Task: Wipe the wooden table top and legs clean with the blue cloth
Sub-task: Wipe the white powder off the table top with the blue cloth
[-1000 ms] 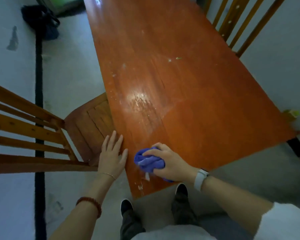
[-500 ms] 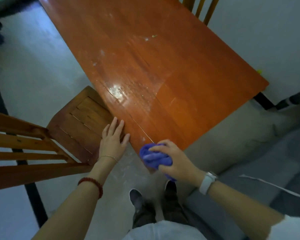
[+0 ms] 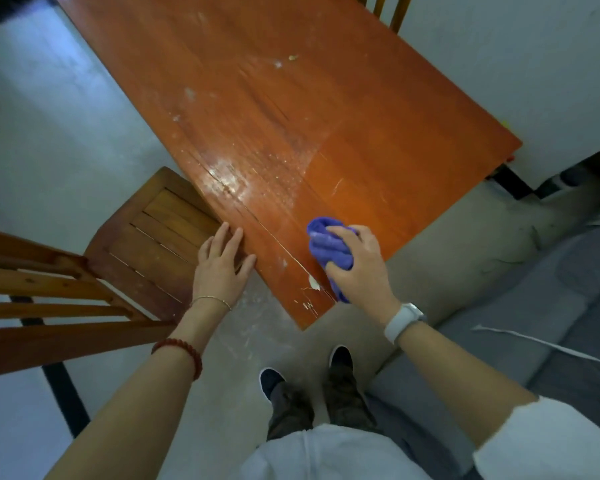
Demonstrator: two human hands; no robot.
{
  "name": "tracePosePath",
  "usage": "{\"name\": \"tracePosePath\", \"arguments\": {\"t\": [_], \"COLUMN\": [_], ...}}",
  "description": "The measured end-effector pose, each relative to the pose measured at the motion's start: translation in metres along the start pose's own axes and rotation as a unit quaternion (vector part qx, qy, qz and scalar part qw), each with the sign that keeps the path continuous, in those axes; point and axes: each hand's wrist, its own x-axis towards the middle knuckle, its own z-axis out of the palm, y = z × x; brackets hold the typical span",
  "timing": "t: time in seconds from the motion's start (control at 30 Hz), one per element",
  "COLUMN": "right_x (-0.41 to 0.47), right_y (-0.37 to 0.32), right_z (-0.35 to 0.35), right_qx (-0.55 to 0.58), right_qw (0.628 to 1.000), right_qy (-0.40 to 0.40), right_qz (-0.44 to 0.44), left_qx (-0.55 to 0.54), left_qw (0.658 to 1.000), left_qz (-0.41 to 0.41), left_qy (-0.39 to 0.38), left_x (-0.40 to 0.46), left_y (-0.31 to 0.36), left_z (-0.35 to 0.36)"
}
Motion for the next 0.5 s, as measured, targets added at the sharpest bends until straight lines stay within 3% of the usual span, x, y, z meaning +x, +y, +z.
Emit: {"name": "tracePosePath", "arguments": {"t": [0.03, 0.1, 0.17, 0.2, 0.23, 0.3, 0.37, 0.43, 0.5], "right_x": [0.000, -0.016, -0.037, -0.042, -0.039, -0.021, 0.007, 0.042, 0.076], "right_y": [-0.002, -0.010, -0.018, -0.019, -0.019, -0.009, 0.008, 0.030, 0.049], "right_z": [0.004, 0.019, 0.024, 0.021, 0.016, -0.001, -0.022, -0.041, -0.058], "right_qx": [-0.051, -0.084, -0.007, 0.033, 0.073, 0.149, 0.132, 0.039, -0.017], "right_qw": [0.999, 0.988, 0.950, 0.934, 0.939, 0.971, 0.991, 0.986, 0.962], "right_qy": [0.013, -0.088, -0.279, -0.328, -0.318, -0.182, -0.010, 0.131, 0.196], "right_qz": [0.001, -0.094, -0.136, -0.135, -0.113, -0.040, 0.023, 0.096, 0.191], "left_qx": [-0.003, 0.002, 0.011, 0.013, 0.015, 0.013, -0.004, -0.031, -0.047], "left_qw": [1.000, 1.000, 1.000, 1.000, 1.000, 1.000, 1.000, 0.999, 0.998], "left_qz": [0.000, 0.003, 0.006, 0.007, 0.007, -0.002, -0.018, -0.031, -0.039], "left_qy": [-0.001, -0.002, 0.003, 0.008, 0.012, 0.020, 0.026, 0.028, 0.031], "left_x": [0.000, 0.000, 0.001, 0.002, 0.002, 0.003, 0.002, 0.000, -0.001], "left_y": [0.000, 0.000, -0.002, -0.002, -0.002, 0.000, 0.003, 0.008, 0.012], "left_z": [0.000, -0.001, -0.003, -0.002, -0.002, 0.000, 0.003, 0.007, 0.009]}}
